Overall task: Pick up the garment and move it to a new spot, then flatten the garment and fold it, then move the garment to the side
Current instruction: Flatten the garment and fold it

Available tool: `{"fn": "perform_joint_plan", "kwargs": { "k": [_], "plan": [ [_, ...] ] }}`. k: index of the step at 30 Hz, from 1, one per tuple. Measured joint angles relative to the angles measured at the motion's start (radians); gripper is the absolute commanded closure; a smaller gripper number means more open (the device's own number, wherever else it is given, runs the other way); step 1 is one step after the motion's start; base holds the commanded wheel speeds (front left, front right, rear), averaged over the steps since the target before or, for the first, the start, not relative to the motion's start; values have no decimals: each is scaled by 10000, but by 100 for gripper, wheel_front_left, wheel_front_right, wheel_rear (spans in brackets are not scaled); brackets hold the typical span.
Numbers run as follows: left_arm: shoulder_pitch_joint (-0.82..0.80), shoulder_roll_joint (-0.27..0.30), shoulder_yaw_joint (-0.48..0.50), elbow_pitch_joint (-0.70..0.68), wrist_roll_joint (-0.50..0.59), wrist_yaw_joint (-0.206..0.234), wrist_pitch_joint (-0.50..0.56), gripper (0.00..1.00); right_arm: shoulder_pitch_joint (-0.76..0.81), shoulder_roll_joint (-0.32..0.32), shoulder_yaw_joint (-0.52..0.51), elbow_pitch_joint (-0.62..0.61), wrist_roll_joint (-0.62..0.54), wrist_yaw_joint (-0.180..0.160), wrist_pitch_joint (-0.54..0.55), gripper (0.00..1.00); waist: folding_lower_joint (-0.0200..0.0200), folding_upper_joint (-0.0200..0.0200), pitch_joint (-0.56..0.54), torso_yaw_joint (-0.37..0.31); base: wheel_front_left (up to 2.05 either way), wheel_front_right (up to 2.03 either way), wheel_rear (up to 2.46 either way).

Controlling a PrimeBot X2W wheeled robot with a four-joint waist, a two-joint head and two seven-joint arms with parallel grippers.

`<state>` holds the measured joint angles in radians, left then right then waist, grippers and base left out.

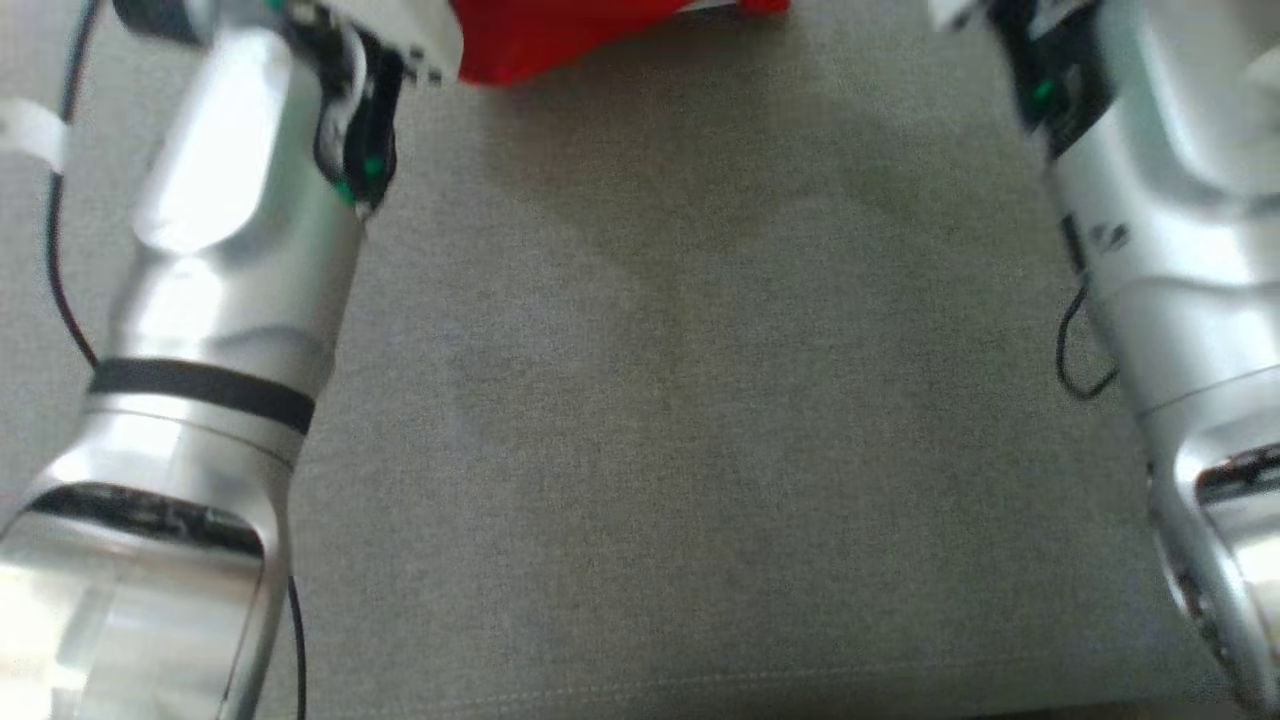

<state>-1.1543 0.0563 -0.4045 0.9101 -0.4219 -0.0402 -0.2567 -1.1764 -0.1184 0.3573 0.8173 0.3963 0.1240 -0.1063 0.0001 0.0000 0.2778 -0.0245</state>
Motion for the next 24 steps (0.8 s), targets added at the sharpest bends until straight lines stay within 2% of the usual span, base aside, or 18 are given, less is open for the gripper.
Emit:
{"fn": "perform_joint_plan", "kwargs": {
  "k": [6, 12, 15, 19, 22, 24],
  "plan": [
    [1088, -259, 161, 1517, -370, -228, 2, 100, 1157, 173, 984, 1632, 755, 0, -353, 100, 0, 0, 327, -35, 0, 0, 0],
    [2431, -301, 314, 1511, -564, -316, 2, 100, 2948, 268, 1367, 2033, 1724, 0, -832, 100, 0, 0, 309, 64, 0, 0, 0],
    [3452, -297, 336, 570, -738, -374, 2, 100, 4059, 211, 1361, 1925, 2422, 0, -1064, 100, 0, 0, 163, 128, 0, 0, 0],
    [5065, -293, 295, -838, -514, -391, 2, 100, 5753, -77, 1298, 1143, 2917, 0, -1281, 100, 0, 0, -207, 226, 0, 0, 0],
    [6396, -280, 353, -1814, -159, -395, 2, 100, 6997, -385, 1028, 186, 3037, 0, -1383, 100, -1, 0, -545, 279, 0, 0, 0],
    [7705, -186, 479, -2824, 140, -439, 2, 100, 8271, -642, 541, -986, 3033, 0, -1415, 100, -1, 1, -915, 313, 0, 0, 0]
  ]
}}
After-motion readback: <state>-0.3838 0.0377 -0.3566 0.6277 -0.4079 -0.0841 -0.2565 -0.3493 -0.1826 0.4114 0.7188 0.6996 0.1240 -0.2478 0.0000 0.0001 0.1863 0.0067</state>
